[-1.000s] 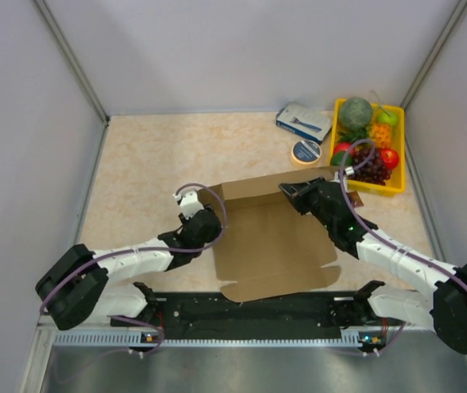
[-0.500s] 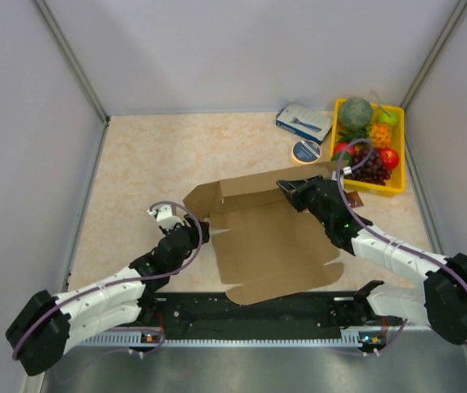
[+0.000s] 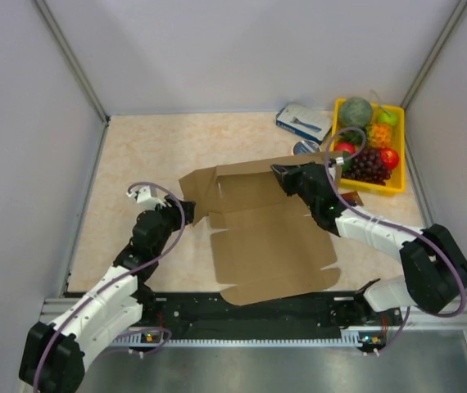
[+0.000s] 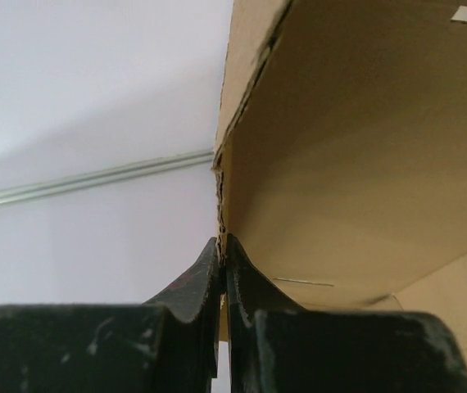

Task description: Fold the paper box

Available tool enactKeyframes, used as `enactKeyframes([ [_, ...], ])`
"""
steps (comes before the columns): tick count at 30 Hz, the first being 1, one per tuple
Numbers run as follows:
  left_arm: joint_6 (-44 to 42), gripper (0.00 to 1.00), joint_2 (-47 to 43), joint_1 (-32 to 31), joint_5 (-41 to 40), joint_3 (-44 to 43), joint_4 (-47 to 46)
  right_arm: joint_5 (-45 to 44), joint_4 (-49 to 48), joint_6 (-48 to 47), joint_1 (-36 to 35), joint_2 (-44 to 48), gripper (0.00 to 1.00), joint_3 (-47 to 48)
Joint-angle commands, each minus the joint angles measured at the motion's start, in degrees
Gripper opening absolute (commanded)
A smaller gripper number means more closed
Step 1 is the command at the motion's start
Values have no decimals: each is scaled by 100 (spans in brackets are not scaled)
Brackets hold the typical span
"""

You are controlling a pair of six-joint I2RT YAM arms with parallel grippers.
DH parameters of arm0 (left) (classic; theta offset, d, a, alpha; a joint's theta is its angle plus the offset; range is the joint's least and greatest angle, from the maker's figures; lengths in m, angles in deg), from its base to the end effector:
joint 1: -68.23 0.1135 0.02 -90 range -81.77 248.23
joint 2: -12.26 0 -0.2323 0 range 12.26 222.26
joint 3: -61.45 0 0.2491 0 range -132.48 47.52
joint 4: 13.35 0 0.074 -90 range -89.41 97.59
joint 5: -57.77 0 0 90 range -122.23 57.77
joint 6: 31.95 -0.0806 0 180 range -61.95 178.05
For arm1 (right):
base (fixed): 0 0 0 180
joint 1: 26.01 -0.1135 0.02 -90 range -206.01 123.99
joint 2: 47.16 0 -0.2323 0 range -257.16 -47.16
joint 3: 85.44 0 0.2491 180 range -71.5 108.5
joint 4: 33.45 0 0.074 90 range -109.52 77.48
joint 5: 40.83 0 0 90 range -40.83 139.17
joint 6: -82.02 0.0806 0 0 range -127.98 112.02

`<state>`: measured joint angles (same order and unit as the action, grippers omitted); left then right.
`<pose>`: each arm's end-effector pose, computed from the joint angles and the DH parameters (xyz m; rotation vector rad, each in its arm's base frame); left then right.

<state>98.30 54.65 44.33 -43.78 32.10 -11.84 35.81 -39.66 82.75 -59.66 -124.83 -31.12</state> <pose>0.2252 -0.0821 0.1755 -0.4077 1.8168 -0.6035 0.2973 0.1755 0.1968 1.1418 1.7263 1.2335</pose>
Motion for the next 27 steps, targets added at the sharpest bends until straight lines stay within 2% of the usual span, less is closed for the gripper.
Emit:
enactKeyframes([
  [1,-254,53,-108,35,338,-269,-41,-438,-296,190,-45,-301,0,602],
  [11,-194,55,-811,105,13,-321,776,-632,-131,172,-124,-995,0,1753],
  [13,-158,55,-768,122,-93,-374,891,-623,-113,181,-133,-1101,0,1903],
  [18,17,50,119,175,258,-663,830,-650,-77,190,-142,-1215,0,1834],
  [21,211,49,681,175,521,-603,94,-615,-174,225,-142,-1303,0,1702],
  [23,290,57,1094,175,715,-445,-434,-615,-192,277,-142,-1312,0,1640],
  [24,256,59,1261,167,777,-410,-1071,-641,-175,278,-133,-1312,0,1631],
  [27,229,60,1920,70,804,-418,-1935,-632,-78,269,-142,-1312,0,1692],
])
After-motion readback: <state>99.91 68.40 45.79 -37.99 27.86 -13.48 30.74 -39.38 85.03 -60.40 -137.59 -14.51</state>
